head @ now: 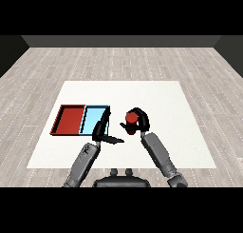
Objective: Pick the red can and put it in the red box
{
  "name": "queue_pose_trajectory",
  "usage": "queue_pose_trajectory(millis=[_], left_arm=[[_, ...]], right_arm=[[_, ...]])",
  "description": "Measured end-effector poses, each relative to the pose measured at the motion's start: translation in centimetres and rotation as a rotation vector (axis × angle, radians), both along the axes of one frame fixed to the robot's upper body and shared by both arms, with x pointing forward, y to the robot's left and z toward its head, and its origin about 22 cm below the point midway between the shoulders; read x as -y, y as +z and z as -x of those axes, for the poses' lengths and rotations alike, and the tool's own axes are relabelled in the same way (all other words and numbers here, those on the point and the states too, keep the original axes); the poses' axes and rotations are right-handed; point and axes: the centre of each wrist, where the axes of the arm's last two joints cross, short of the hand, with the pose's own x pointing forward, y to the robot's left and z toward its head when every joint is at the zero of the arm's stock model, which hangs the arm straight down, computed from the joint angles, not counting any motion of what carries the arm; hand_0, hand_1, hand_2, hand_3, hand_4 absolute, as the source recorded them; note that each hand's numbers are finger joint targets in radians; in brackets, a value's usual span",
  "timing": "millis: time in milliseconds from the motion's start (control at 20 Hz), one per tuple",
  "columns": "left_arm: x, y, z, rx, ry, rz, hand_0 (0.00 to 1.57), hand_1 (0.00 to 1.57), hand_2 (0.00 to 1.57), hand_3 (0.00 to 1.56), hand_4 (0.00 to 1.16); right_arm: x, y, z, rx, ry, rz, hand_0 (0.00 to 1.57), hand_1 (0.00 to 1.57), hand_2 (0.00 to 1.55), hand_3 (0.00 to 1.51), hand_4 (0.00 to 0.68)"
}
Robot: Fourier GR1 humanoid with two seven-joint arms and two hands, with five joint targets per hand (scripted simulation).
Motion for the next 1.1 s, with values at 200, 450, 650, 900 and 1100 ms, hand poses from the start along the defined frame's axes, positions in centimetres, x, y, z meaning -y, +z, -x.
queue_pose_trajectory(millis=[200,450,650,900,1100], left_arm=[[1.1,-0.4,-0.1,-0.004,-0.018,-0.006,0.00,0.00,0.00,0.00,0.00],[1.9,-0.4,-0.4,-0.013,-0.029,-0.020,0.00,0.00,0.00,0.00,0.00],[3.2,-0.3,-1.3,-0.027,-0.031,-0.035,0.00,0.00,0.00,0.00,0.00],[3.5,-0.6,-1.7,-0.053,-0.035,-0.061,0.00,0.00,0.00,0.00,0.00],[3.9,-0.5,-2.0,-0.056,-0.038,-0.063,0.00,0.00,0.00,0.00,0.00]], right_arm=[[-0.8,0.6,-0.1,0.020,0.029,-0.009,1.38,1.38,1.41,1.40,0.619],[-2.3,1.3,0.6,0.033,0.060,-0.014,1.41,1.41,1.43,1.41,0.618],[-3.5,1.7,0.9,0.039,0.081,-0.021,1.42,1.42,1.43,1.40,0.629],[-4.4,2.6,1.1,0.055,0.103,-0.028,1.43,1.43,1.44,1.40,0.603],[-5.1,2.7,1.8,0.067,0.122,-0.032,1.44,1.44,1.43,1.38,0.609]])
